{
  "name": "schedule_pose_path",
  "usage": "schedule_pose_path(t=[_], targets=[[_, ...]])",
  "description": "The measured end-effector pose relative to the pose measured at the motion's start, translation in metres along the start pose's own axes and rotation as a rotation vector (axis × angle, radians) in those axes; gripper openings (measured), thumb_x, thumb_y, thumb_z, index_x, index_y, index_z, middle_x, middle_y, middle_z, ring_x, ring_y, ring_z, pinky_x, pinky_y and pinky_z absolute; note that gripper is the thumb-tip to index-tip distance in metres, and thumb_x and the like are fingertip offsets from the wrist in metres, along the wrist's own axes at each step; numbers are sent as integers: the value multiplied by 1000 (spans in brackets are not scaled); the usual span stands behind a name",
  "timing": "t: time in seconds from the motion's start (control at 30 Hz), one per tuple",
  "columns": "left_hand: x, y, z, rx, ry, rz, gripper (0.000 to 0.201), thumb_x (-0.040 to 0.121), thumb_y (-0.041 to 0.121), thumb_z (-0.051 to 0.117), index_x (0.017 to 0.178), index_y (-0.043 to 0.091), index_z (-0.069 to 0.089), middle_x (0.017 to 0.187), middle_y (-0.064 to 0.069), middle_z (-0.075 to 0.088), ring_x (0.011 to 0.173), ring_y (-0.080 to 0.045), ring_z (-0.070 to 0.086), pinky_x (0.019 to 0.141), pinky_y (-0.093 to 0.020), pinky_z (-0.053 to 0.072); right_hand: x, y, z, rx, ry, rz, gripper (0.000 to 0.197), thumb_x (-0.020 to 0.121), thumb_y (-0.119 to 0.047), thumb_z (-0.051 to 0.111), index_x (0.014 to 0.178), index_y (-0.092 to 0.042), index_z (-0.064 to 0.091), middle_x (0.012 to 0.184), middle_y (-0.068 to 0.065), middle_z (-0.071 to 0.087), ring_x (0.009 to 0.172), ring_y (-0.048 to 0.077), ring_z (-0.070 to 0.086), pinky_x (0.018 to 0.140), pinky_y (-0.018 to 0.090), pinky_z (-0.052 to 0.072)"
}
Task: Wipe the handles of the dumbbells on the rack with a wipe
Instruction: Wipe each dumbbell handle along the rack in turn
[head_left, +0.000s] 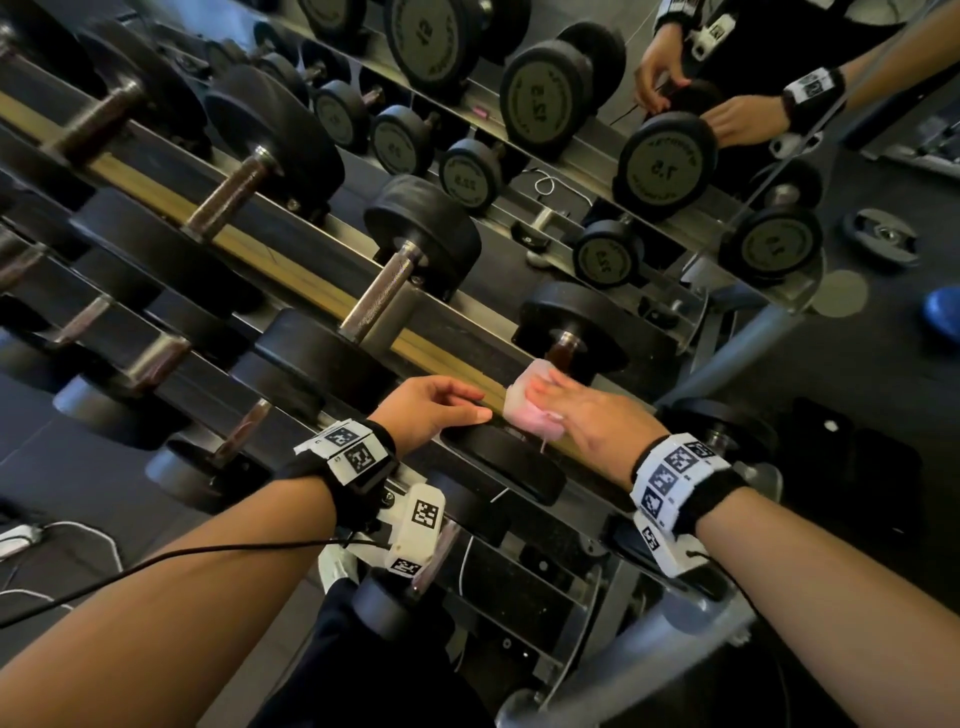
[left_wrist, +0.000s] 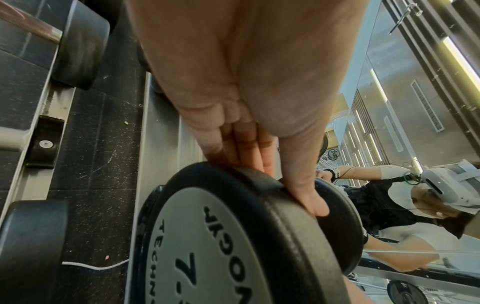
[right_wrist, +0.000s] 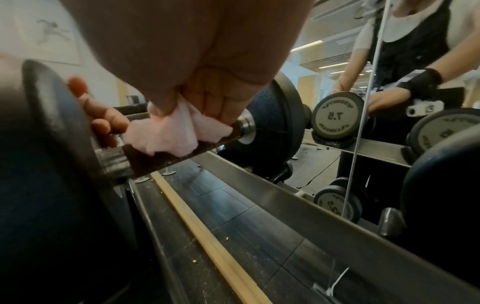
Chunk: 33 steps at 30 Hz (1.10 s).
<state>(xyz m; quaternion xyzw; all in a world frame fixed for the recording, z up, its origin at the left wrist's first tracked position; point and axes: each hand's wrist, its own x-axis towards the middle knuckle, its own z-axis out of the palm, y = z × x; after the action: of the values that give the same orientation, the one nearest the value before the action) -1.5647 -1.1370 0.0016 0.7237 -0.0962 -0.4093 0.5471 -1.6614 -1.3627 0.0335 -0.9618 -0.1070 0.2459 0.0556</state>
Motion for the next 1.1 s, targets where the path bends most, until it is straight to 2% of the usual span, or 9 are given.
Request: schedule_pose_path(t=[0.1, 0.2, 0.3, 0.43, 0.53, 0.63, 0.77, 0.9, 1.1], targets=[[1, -2, 0, -5, 3, 0, 23, 76, 23, 81, 97, 25, 71, 80, 7, 74, 78, -3, 70, 85, -24, 50, -11, -13, 12, 125, 73, -62, 68, 96, -1, 47, 155, -20, 20, 160, 5, 26, 147, 23, 28, 119, 38, 28], [2, -3, 0, -1, 3, -6, 23, 78, 22, 81, 99, 24, 71, 82, 6, 75, 82, -6, 70, 93, -31, 51, -15, -11, 15, 61, 47, -135, 72, 96, -1, 46, 157, -24, 14, 165, -6, 9, 151, 8, 5, 123, 32, 17], [2, -3, -1, -11, 2, 0, 24, 78, 21, 80, 100, 22, 71, 81, 7, 75, 79, -4, 71, 91, -28, 53, 6, 6, -2, 49, 31, 93, 70, 96, -5, 47, 156, -21, 16, 163, 5, 20, 149, 20, 22, 121, 42, 24], [1, -3, 0, -16, -4, -5, 23, 79, 23, 79, 101, 24, 70, 82, 8, 76, 80, -2, 71, 87, -25, 50, 24, 12, -17, 38, 10, 231, 80, 92, 7, 49, 157, -18, 8, 166, 3, 2, 152, 19, 5, 121, 41, 21], [1, -4, 0, -27, 6, -2, 23, 79, 20, 80, 99, 23, 71, 80, 7, 74, 80, -3, 70, 94, -28, 50, 3, -4, 2, -57, 64, 67, 82, 89, 6, 52, 157, -17, 11, 165, 4, 11, 147, 20, 27, 114, 35, 32], [2, -5, 0, -28, 6, -6, 23, 78, 19, 80, 99, 22, 71, 80, 7, 74, 80, -4, 70, 95, -30, 50, -13, -10, 28, 36, 92, -191, 70, 93, 6, 47, 155, -11, 19, 164, 3, 12, 152, 15, 8, 124, 32, 11], [4, -5, 0, -27, 6, -10, 25, 78, 20, 80, 102, 20, 71, 79, 7, 73, 79, -4, 70, 89, -27, 51, -30, -1, 32, 596, 363, 75, 42, 100, -12, 50, 141, -20, 52, 146, -2, 51, 138, 5, 41, 116, 19, 26], [4, -7, 0, -38, 11, 3, 26, 77, 19, 81, 101, 19, 71, 75, 10, 72, 74, 0, 70, 74, -16, 49, -39, 3, 33, 809, 671, 397, 31, 100, -19, 50, 127, -17, 66, 129, 1, 65, 119, 7, 57, 92, 0, 34], [7, -10, 0, -19, 16, 10, 26, 76, 21, 82, 101, 22, 72, 77, 9, 72, 75, 0, 70, 79, -21, 49, -25, -5, 20, 784, 814, 684, 35, 101, -25, 42, 128, -21, 63, 117, 15, 68, 109, 31, 63, 85, 24, 39]])
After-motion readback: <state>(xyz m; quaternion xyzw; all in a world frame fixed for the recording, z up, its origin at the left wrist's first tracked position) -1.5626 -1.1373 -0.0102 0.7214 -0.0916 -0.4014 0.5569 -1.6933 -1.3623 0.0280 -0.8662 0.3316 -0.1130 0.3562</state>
